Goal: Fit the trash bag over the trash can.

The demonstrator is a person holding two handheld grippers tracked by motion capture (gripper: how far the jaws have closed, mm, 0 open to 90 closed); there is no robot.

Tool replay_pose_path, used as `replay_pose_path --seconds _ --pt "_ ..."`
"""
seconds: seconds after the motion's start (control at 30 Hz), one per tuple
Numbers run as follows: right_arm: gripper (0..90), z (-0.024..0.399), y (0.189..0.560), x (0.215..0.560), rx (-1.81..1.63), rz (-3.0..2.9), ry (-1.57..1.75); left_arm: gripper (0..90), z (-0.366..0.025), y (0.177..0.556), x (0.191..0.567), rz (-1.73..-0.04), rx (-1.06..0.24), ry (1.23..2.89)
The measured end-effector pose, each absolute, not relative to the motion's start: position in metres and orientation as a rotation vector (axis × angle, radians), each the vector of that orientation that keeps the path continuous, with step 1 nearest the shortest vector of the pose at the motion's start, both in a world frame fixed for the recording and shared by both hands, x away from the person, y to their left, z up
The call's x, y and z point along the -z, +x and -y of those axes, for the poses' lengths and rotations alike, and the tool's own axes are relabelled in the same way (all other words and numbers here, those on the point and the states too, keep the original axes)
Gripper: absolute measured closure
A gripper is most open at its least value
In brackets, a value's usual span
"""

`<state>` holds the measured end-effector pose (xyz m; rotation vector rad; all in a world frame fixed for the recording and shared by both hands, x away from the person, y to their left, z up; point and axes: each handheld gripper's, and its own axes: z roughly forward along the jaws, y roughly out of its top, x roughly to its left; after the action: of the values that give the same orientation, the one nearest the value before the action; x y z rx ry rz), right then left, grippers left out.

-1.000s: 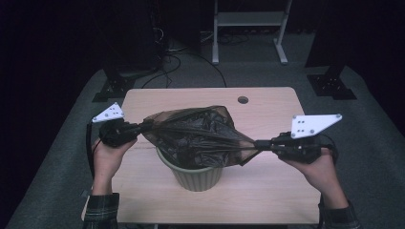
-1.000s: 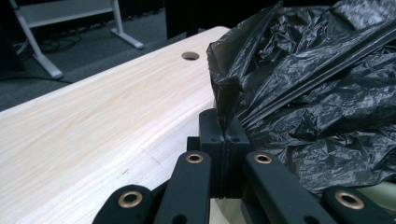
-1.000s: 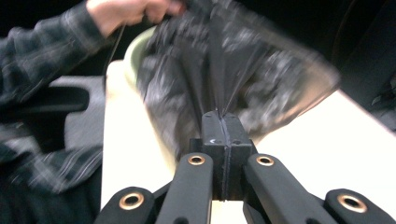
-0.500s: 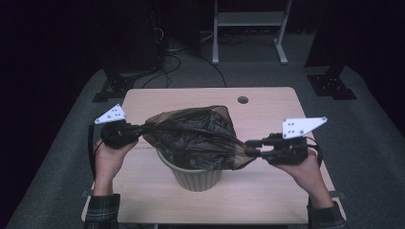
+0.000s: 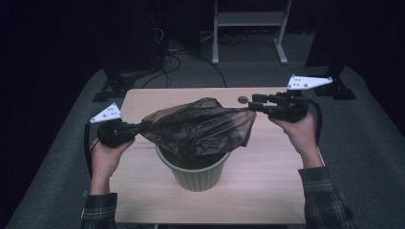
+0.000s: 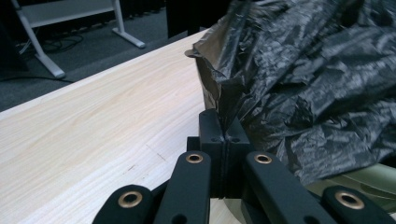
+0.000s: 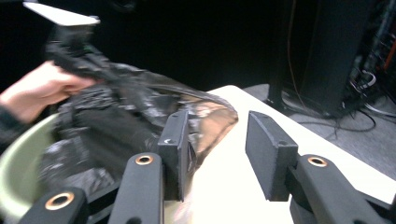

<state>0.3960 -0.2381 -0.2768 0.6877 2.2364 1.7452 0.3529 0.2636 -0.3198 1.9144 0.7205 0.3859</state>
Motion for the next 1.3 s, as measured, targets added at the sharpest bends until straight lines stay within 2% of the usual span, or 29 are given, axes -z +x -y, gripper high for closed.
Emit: replay_pose_path --seconds 0.13,0.37,0.6,0.8,0.83,0.87,0.97,1.3 --pt "57.0 0.243 0.42 0.275 -1.772 -2.184 0.773 89.8 -0.266 0.352 0.319 -0.726 -0.39 1.915" --pt "56.4 0.26 0.42 0.27 -1.798 -2.141 0.808 89.8 -0.268 0.351 0.32 -0.726 -0.388 1.911" --pt "49.1 0.239 0.405 0.263 -1.856 -2.248 0.658 89.5 -0.268 0.349 0.32 -0.724 -0.379 1.902" --pt "47.8 0.22 0.402 0.266 -1.869 -2.377 0.568 89.4 -0.267 0.349 0.32 -0.717 -0.374 1.902" --pt "51.0 0.216 0.402 0.269 -1.853 -2.412 0.578 89.5 -0.267 0.349 0.321 -0.715 -0.373 1.902" --pt "65.0 0.212 0.402 0.272 -1.835 -2.457 0.564 89.5 -0.266 0.35 0.321 -0.713 -0.372 1.907" --pt "89.3 0.201 0.394 0.28 -1.782 -2.526 0.481 89.5 -0.264 0.349 0.322 -0.715 -0.369 1.908" --pt "90.0 0.176 0.313 0.302 -1.718 -2.627 0.167 89.5 -0.259 0.345 0.329 -0.715 -0.358 1.916"
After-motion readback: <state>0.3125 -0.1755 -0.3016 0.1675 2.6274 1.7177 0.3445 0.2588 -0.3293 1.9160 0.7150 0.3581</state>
